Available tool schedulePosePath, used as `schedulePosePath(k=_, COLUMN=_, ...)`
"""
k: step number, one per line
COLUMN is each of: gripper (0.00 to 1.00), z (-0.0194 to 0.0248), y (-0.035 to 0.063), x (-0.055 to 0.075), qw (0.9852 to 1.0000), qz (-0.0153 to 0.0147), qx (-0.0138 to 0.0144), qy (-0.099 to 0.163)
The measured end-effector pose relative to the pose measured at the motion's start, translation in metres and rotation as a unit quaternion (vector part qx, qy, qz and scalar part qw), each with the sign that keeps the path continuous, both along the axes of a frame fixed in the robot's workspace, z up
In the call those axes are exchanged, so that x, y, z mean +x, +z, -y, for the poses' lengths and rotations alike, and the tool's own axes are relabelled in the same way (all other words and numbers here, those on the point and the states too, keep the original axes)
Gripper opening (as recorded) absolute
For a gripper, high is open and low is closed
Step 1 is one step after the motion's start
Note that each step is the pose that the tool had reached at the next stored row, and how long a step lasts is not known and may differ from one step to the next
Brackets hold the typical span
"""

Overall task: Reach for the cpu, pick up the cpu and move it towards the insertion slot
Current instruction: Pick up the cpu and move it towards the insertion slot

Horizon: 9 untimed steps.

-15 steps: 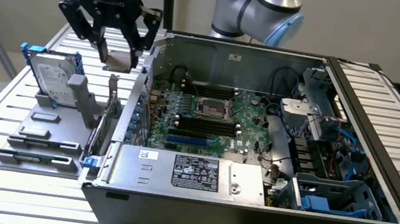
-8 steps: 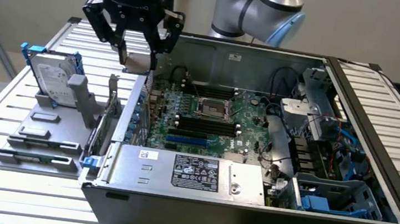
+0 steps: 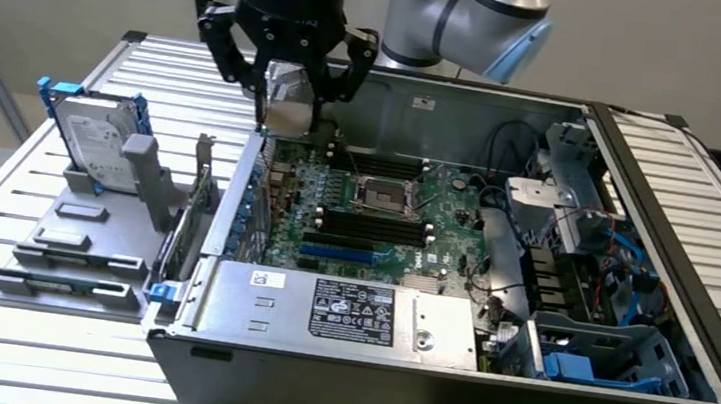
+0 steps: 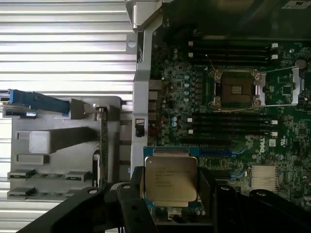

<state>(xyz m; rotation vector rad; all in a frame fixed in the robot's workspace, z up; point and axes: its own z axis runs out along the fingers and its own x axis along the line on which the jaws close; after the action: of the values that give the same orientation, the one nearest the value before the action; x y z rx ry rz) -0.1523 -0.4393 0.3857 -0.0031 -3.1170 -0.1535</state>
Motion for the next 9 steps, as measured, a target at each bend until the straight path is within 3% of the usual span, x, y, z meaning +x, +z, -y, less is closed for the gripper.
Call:
schedulePosePath(k=6, gripper=0.54, z=-0.0026, y=-0.0026, x=0.027, qw=1.0000, qz=-0.0008, qx=-0.0003, qy=0.000)
schedulePosePath(k=9, gripper=0.54, z=-0.0075, y=-0.0042, x=0.039, qw=1.0000, qz=-0.0008, qx=-0.0007, qy=0.000)
